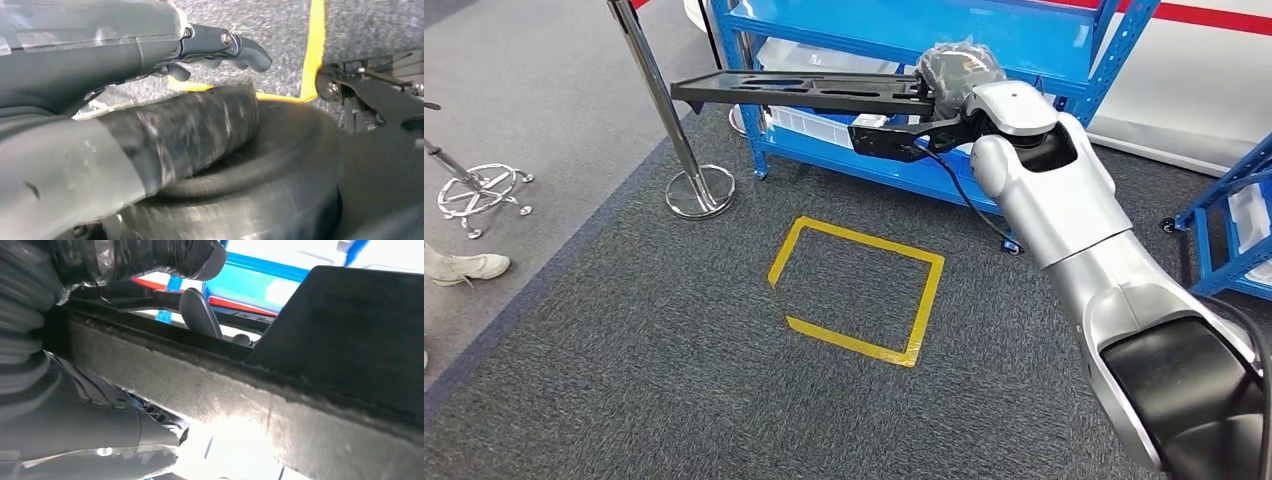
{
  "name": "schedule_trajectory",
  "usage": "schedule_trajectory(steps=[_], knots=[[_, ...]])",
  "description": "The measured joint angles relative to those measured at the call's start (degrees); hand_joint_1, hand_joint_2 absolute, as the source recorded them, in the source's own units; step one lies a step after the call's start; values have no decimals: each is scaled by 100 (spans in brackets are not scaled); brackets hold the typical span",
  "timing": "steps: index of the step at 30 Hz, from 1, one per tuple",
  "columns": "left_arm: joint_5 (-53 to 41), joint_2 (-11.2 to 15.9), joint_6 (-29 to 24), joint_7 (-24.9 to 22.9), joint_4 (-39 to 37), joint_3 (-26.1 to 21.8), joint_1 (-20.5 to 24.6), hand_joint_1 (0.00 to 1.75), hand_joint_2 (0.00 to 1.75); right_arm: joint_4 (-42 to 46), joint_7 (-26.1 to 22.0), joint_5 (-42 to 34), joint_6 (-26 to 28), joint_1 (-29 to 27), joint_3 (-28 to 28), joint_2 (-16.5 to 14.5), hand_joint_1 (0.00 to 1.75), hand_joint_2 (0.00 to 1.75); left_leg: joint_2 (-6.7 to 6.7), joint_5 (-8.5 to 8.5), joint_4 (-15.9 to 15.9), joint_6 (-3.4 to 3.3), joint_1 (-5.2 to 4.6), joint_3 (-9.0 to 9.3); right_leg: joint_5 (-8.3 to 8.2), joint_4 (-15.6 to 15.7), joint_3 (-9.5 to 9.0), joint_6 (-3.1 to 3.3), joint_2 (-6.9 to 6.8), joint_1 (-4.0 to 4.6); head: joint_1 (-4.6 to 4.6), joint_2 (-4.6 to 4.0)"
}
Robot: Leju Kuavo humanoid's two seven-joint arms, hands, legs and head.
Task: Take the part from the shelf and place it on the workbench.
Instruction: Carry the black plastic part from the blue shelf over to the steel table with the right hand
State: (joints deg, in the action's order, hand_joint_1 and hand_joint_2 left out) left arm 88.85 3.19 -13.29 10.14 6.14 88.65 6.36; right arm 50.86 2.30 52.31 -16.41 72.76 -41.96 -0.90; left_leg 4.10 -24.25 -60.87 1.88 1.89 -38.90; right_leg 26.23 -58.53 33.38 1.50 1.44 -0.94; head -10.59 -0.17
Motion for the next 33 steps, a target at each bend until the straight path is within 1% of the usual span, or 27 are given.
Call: schedule_trajectory(steps=[2,3,4,5,6,7,9,10,11,12,13,15,17,18,19,20,21,22,24,25,26,27,28,29,30,32,33], knots=[[-1,2,0,-4,0,0,3,0,0,-9,-22,-1,-1,11,-4,-3,175,175,-280,-378,-640,15,-14,-271,-30,21,12,36,-139,18,-8,0],[-2,2,1,-6,0,0,4,0,0,-21,-31,-1,-2,14,-10,-3,175,175,-336,-538,-1002,24,-13,-414,-31,11,31,40,-214,38,-8,0],[-3,2,6,-5,0,0,3,0,0,-35,-36,-1,-3,13,-20,-2,175,175,-358,-620,-1243,26,-14,-494,-30,-4,51,42,-286,56,-8,0],[-4,3,10,0,0,0,3,0,0,-49,-39,-1,-4,11,-30,-2,175,175,-371,-606,-1287,21,-19,-472,-29,-19,69,44,-358,75,-8,0],[-4,3,16,7,0,0,2,0,0,-58,-40,0,-4,10,-37,-2,175,175,-393,-499,-1105,3,-27,-334,-28,-31,80,46,-425,95,-8,0],[-4,5,24,16,0,0,1,0,0,-62,-40,1,-4,10,-40,-2,175,175,-444,-340,-746,-31,-43,-104,-25,-40,83,49,-486,113,-8,0],[-4,19,34,33,0,1,6,0,0,-65,-40,1,-3,18,-40,3,175,175,-629,-144,-30,-138,-112,321,-22,-50,90,47,-599,156,-8,0],[-5,26,40,39,0,1,7,0,0,-68,-40,1,-3,20,-40,7,175,175,-685,-110,164,-187,-145,419,-24,-53,94,38,-652,170,-8,0],[-5,31,44,44,0,2,7,0,0,-73,-40,1,-4,22,-40,11,175,175,-697,-115,233,-227,-170,439,-29,-52,100,25,-705,179,-8,0],[-6,32,48,45,0,2,3,0,0,-78,-42,1,-5,22,-40,14,175,175,-645,-88,253,-256,-177,421,-37,-50,100,9,-754,180,-8,0],[-7,31,50,45,0,2,-3,0,0,-81,-44,1,-6,21,-41,15,175,175,-596,-59,283,-285,-155,422,-25,-57,104,-16,-762,176,-7,0],[-6,29,50,42,0,2,-7,0,0,-84,-48,1,-9,27,-42,25,175,175,-511,14,364,-342,-109,431,132,-248,183,-75,-534,146,-6,0],[-5,27,50,38,0,2,-2,0,0,-91,-49,1,-14,27,-42,59,175,175,-424,64,398,-375,-84,413,499,-874,446,-138,-227,95,-5,0],[-5,24,49,38,0,2,2,0,0,-98,-49,1,-17,18,-42,77,175,175,-374,74,393,-380,-81,393,675,-1265,615,-164,-168,71,-5,0],[-5,21,51,38,0,2,5,0,0,-109,-50,1,-25,5,-42,91,175,175,-310,82,381,-378,-73,375,767,-1561,742,-194,-149,44,-5,0],[-5,19,52,38,0,2,5,0,0,-120,-52,1,-34,-7,-42,97,175,175,-242,86,362,-370,-59,358,745,-1660,778,-223,-144,14,-5,0],[-5,17,52,38,0,2,5,0,0,-129,-54,1,-43,-14,-42,99,175,175,-171,85,333,-355,-38,340,616,-1535,707,-252,-138,-18,-5,0],[-4,17,54,38,0,2,4,0,0,-134,-55,1,-52,-13,-42,102,175,175,-99,76,292,-333,-13,320,411,-1208,539,-282,-107,-55,-5,0],[-4,17,55,38,0,2,8,0,0,-139,-55,1,-66,2,-43,122,175,175,35,49,181,-257,24,241,149,-522,203,-328,109,-117,-5,0],[-4,17,56,38,0,2,12,0,0,-140,-55,1,-72,10,-43,133,175,175,96,55,143,-207,36,186,110,-336,126,-333,209,-125,-5,0],[-3,15,58,40,0,3,8,0,0,-143,-55,1,-77,13,-44,142,175,175,156,75,127,-155,47,132,134,-282,117,-318,273,-113,-5,0],[-3,13,62,42,0,3,7,0,0,-144,-55,1,-80,14,-45,145,175,175,217,109,131,-99,58,91,131,-268,132,-285,261,-90,-5,0],[-2,14,66,44,-1,4,-3,0,0,-143,-54,1,-79,12,-48,141,175,175,263,136,163,-53,79,66,111,-257,139,-236,190,-95,-5,0],[-2,13,69,46,-1,5,-12,0,0,-143,-53,1,-79,11,-51,135,175,175,221,134,159,-21,81,37,85,-218,131,-183,122,-99,-5,0],[-2,15,69,48,-1,6,-15,0,0,-142,-52,1,-79,16,-54,126,175,175,108,79,83,-3,74,-13,54,-175,119,-132,53,-108,-6,0],[-1,16,70,51,0,7,-18,0,0,-141,-54,1,-78,33,-62,110,175,175,-210,-188,-387,0,50,-237,20,-131,103,-64,-84,-87,-7,0],[0,17,70,52,0,7,-15,0,0,-145,-55,1,-79,39,-72,106,175,175,-301,-346,-733,0,47,-387,19,-133,105,-46,-153,-64,-8,0]])
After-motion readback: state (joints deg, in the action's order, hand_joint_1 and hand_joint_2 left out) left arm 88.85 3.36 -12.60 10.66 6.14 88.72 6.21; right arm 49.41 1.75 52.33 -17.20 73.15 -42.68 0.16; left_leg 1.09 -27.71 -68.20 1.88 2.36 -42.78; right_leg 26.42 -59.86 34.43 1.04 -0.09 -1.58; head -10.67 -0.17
